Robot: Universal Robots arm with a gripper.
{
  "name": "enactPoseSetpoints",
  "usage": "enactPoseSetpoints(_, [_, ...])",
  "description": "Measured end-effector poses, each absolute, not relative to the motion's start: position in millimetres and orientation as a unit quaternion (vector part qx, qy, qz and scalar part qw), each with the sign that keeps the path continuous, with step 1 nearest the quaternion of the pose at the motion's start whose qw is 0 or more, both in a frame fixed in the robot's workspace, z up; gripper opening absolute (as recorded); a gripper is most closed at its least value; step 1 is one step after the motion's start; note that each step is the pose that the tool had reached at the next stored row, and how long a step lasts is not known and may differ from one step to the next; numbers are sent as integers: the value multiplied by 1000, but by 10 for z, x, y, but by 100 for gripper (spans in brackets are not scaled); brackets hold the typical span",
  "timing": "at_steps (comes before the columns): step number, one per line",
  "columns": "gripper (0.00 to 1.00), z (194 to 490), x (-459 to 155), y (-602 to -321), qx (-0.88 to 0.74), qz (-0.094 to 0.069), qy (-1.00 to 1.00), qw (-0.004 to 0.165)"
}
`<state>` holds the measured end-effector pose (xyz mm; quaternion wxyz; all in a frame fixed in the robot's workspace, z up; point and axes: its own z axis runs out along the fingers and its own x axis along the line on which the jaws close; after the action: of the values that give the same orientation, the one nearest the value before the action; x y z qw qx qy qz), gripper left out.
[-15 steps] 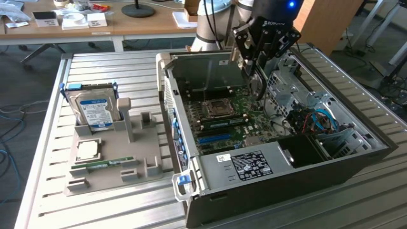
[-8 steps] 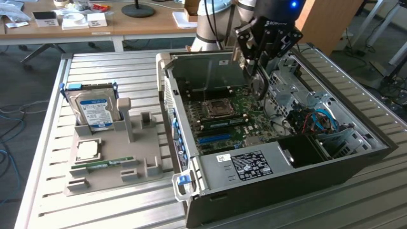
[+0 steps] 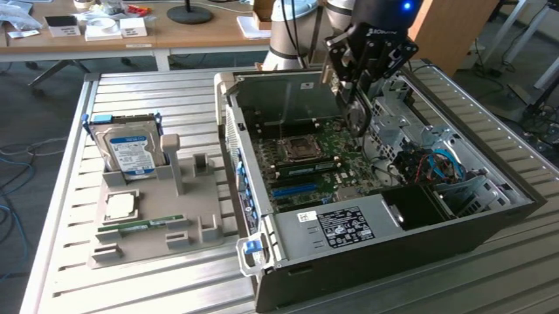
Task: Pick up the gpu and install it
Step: 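Pick up the gpu and move the gpu toward the slot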
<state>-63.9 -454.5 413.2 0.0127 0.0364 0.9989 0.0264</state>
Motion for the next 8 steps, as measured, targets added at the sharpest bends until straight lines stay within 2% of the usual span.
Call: enactPoseSetpoints(8, [27, 4131, -567, -4544, 36, 26, 999, 13])
